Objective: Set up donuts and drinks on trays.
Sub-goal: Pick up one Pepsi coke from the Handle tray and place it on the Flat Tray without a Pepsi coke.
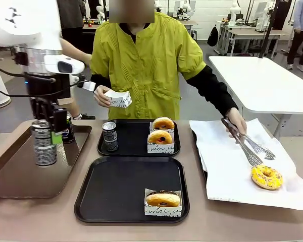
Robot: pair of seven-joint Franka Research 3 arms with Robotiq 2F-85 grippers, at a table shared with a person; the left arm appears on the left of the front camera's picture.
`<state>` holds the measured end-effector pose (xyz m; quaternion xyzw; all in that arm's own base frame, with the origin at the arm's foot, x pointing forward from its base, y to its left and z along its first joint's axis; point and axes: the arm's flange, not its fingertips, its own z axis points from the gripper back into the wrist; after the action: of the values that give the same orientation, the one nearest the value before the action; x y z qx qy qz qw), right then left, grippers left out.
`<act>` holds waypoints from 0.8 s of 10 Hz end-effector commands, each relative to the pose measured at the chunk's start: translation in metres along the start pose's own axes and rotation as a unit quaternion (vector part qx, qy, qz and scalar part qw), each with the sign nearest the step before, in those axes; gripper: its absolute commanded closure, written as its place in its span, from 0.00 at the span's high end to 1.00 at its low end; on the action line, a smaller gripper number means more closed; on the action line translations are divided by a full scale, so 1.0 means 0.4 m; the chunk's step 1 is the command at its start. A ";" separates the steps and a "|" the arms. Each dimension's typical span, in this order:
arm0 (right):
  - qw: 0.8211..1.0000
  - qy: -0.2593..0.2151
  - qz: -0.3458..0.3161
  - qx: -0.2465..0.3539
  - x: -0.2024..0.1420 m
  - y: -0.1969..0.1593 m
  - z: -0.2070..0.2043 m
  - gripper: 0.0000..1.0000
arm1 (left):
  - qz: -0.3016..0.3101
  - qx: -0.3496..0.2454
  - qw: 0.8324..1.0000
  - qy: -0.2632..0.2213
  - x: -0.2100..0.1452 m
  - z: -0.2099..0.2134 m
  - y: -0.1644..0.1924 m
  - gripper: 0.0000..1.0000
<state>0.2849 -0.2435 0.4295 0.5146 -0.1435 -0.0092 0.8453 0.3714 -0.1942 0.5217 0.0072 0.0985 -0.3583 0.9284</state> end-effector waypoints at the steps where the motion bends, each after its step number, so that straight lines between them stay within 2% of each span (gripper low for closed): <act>1: 1.000 -0.008 0.002 0.009 -0.001 0.002 -0.004 1.00 | -0.009 0.013 1.000 -0.012 0.075 0.009 -0.029 0.56; 4: 1.000 -0.008 0.002 0.009 -0.001 0.002 -0.004 1.00 | -0.033 0.015 0.999 -0.017 0.165 -0.034 -0.065 0.56; 8: 1.000 -0.008 0.002 0.009 -0.001 0.002 -0.004 1.00 | -0.040 0.004 0.998 -0.046 0.254 -0.109 -0.107 0.56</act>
<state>0.2849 -0.2435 0.4295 0.5146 -0.1435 -0.0092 0.8453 0.4081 -0.2813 0.4645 -0.0022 0.0639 -0.4026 0.9131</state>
